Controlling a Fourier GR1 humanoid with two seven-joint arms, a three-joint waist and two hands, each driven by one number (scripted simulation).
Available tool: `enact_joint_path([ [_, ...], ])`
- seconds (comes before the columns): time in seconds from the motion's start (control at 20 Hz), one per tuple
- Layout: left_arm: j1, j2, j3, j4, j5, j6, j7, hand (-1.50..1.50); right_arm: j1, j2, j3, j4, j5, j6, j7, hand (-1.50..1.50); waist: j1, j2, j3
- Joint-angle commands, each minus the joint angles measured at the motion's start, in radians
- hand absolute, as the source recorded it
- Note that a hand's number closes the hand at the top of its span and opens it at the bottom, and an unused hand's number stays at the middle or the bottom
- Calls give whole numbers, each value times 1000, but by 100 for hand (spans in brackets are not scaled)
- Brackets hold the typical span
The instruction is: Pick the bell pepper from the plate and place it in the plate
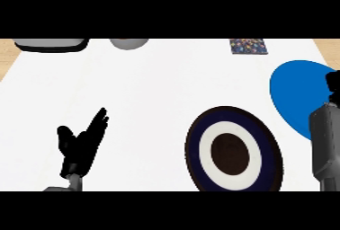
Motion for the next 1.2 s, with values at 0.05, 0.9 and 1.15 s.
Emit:
enact_joint_path([
  [0.05, 10, -10, -2, 20, -4, 3, 9, 0, -4, -88, -88, 123, -207, -13, 11, 150, -12, 1, -2],
  [0.9, -12, -24, 17, 57, -14, 6, -11, 0, 45, -130, -113, 142, -1000, -90, -806, -150, -19, -1, 1],
  [1.15, -10, -17, 20, 21, -15, 8, 45, 0, 133, -62, -139, 23, -1258, -91, -983, -150, -18, -4, -2],
])
